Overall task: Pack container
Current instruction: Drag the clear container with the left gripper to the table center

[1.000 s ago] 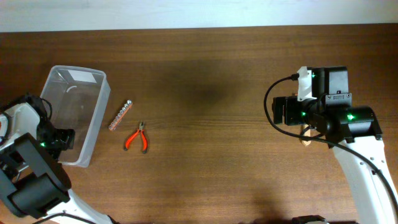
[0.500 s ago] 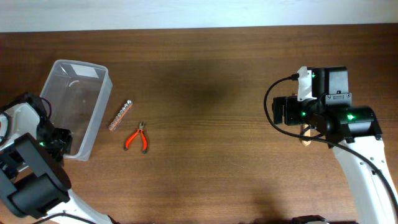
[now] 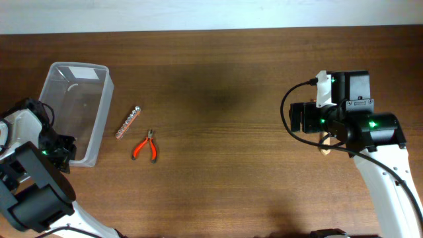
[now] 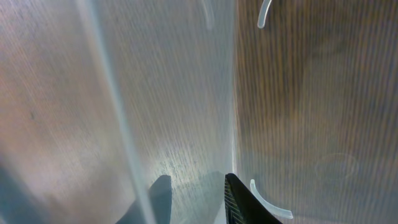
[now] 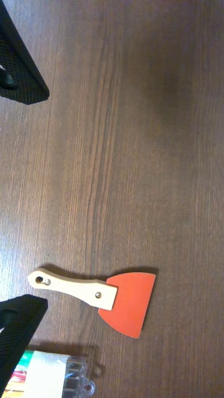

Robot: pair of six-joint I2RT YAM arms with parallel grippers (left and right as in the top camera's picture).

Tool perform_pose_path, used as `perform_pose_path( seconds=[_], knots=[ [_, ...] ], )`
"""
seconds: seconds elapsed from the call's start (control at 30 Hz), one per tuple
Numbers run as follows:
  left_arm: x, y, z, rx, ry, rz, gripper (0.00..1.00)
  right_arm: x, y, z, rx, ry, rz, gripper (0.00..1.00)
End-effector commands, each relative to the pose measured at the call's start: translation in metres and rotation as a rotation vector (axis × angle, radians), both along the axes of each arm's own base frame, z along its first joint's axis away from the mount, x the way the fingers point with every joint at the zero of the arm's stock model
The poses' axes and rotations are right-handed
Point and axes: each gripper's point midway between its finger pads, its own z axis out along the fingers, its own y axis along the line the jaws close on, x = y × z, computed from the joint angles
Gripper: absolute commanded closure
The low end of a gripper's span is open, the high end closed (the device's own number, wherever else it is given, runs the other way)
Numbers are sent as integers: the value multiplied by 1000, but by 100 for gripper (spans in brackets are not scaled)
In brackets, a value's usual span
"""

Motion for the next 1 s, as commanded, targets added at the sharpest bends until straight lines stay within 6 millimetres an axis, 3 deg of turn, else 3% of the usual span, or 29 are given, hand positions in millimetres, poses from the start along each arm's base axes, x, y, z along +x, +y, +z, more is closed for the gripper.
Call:
perform_pose_path(
  seconds=[0.0,0.13,0.43,0.73,0.97],
  knots=[
    [2,-1,0,-13,-8,5,73,4,3,9,7,-23,9,1],
    [1,-1,0,-14,-6,5,77,4,3,9,7,-23,9,1],
    [-1,-3,0,-23,6,4,98,4,3,9,7,-23,9,1],
    [0,-5,2,-36,-1,6,98,4,3,9,7,-23,9,1],
    [17,2,24,1,-75,-58,98,4,3,9,7,-24,9,1]
  ],
)
